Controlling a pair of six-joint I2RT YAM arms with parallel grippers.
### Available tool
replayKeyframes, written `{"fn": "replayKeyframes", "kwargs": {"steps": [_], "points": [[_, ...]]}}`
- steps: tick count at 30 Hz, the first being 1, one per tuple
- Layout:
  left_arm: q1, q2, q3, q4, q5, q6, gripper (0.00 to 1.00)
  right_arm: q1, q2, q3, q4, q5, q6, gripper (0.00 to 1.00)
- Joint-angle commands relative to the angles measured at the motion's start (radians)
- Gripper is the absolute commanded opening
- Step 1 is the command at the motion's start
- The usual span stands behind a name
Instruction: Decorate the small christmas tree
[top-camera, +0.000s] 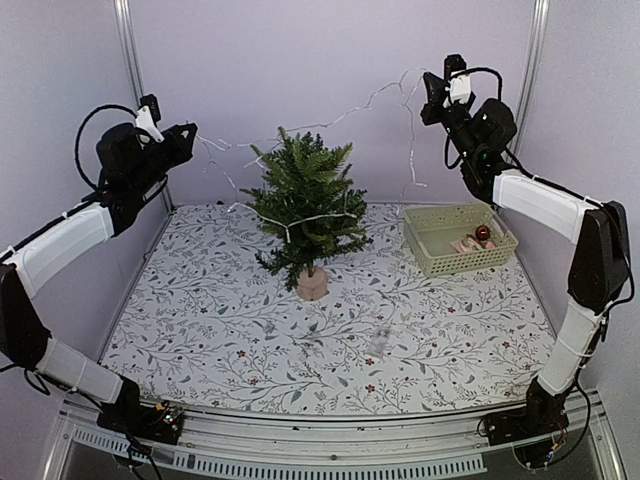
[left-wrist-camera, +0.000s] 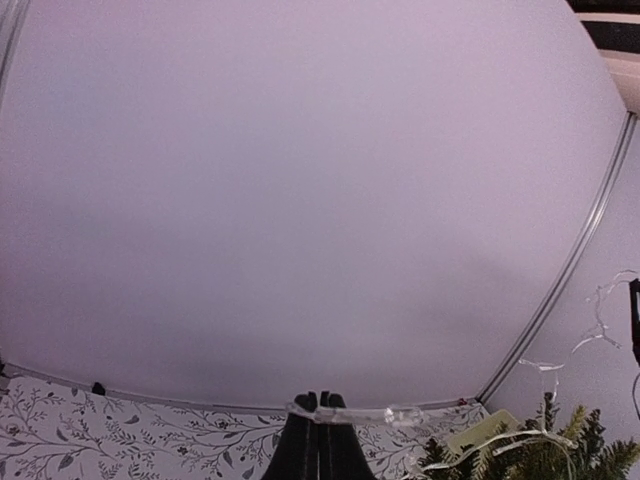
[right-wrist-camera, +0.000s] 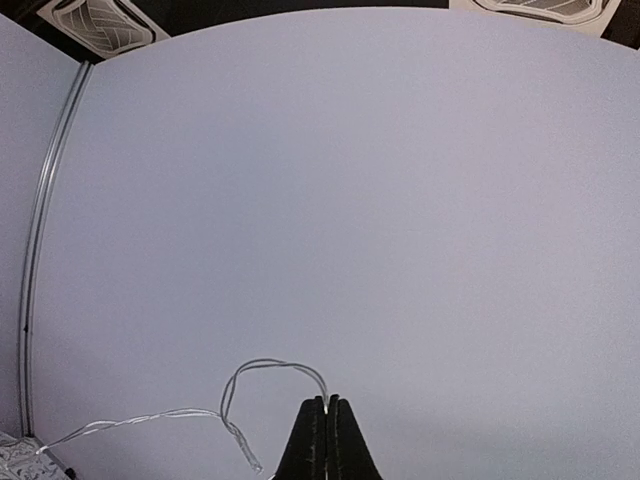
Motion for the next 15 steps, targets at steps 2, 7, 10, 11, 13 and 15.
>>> {"fn": "replayKeyframes", "kwargs": {"steps": [2,7,10,11,13,15], "points": [[0.011,0.081,0.069,0.027,0.049,0.000,0.00,-0.040,0.054,0.049,-0.010,0.091,-0.024,0.00],[0.009,0.164,0.130,0.011,0.112,0.020,0.00,-0.073,0.086,0.040,-0.051,0.145,-0.022,0.00],[0.007,0.212,0.145,0.037,0.171,0.039,0.00,-0.090,0.087,0.022,-0.063,0.132,-0.007,0.00],[0.005,0.222,0.152,0.039,0.183,0.046,0.00,-0.094,0.088,0.020,-0.069,0.128,-0.003,0.00],[-0.001,0.259,0.175,0.037,0.205,0.062,0.00,-0.100,0.091,0.018,-0.079,0.125,-0.002,0.00],[-0.012,0.287,0.193,0.036,0.231,0.084,0.00,-0.106,0.091,0.024,-0.092,0.119,-0.002,0.00]]}}
